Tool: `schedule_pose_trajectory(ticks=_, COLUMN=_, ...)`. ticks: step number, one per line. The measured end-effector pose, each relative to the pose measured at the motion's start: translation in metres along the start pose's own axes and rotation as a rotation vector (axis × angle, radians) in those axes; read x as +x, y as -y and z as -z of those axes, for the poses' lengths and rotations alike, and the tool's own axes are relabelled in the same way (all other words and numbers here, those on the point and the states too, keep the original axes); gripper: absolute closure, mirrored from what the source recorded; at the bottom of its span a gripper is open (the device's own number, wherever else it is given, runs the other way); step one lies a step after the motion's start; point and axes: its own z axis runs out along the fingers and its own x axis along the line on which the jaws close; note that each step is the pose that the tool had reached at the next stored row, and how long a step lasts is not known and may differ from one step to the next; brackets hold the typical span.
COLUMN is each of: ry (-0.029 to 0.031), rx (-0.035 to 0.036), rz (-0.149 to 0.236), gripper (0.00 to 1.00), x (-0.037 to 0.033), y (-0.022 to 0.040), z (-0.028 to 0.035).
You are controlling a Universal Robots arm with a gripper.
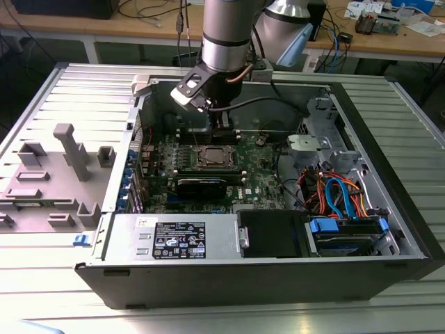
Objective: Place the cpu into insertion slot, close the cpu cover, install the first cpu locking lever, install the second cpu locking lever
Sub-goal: 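Install the first cpu locking lever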
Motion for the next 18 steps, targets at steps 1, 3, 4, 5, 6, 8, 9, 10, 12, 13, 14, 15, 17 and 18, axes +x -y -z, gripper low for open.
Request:
schedule_pose_trajectory(ticks=1, ry=0.0006, rx=-0.0003, rz=0.015, gripper=0.89, x=0.0, y=0.0, z=0.0)
schedule_pose_trajectory(ticks=3, ry=0.0015, rx=-0.0011, rz=0.045, gripper=0.89, x=0.0, y=0.0, z=0.0)
schedule_pose_trajectory(ticks=4, ry=0.0019, rx=-0.0013, rz=0.055, gripper=0.89, x=0.0, y=0.0, z=0.0)
schedule_pose_trajectory(ticks=5, ry=0.0021, rx=-0.0015, rz=0.063, gripper=0.89, x=0.0, y=0.0, z=0.0)
schedule_pose_trajectory(ticks=6, ry=0.0023, rx=-0.0016, rz=0.067, gripper=0.89, x=0.0, y=0.0, z=0.0)
schedule_pose_trajectory(ticks=8, ry=0.0027, rx=-0.0019, rz=0.079, gripper=0.89, x=0.0, y=0.0, z=0.0)
schedule_pose_trajectory(ticks=9, ry=0.0029, rx=-0.0021, rz=0.085, gripper=0.89, x=0.0, y=0.0, z=0.0)
schedule_pose_trajectory(ticks=10, ry=0.003, rx=-0.0022, rz=0.089, gripper=0.89, x=0.0, y=0.0, z=0.0)
schedule_pose_trajectory(ticks=12, ry=0.0034, rx=-0.0024, rz=0.098, gripper=0.89, x=0.0, y=0.0, z=0.0)
schedule_pose_trajectory(ticks=13, ry=0.0035, rx=-0.0025, rz=0.102, gripper=0.89, x=0.0, y=0.0, z=0.0)
schedule_pose_trajectory(ticks=14, ry=0.0036, rx=-0.0025, rz=0.105, gripper=0.89, x=0.0, y=0.0, z=0.0)
schedule_pose_trajectory(ticks=15, ry=0.0036, rx=-0.0026, rz=0.107, gripper=0.89, x=0.0, y=0.0, z=0.0)
schedule_pose_trajectory(ticks=17, ry=0.004, rx=-0.0028, rz=0.118, gripper=0.89, x=0.0, y=0.0, z=0.0)
schedule_pose_trajectory(ticks=18, ry=0.0042, rx=-0.003, rz=0.124, gripper=0.89, x=0.0, y=0.0, z=0.0)
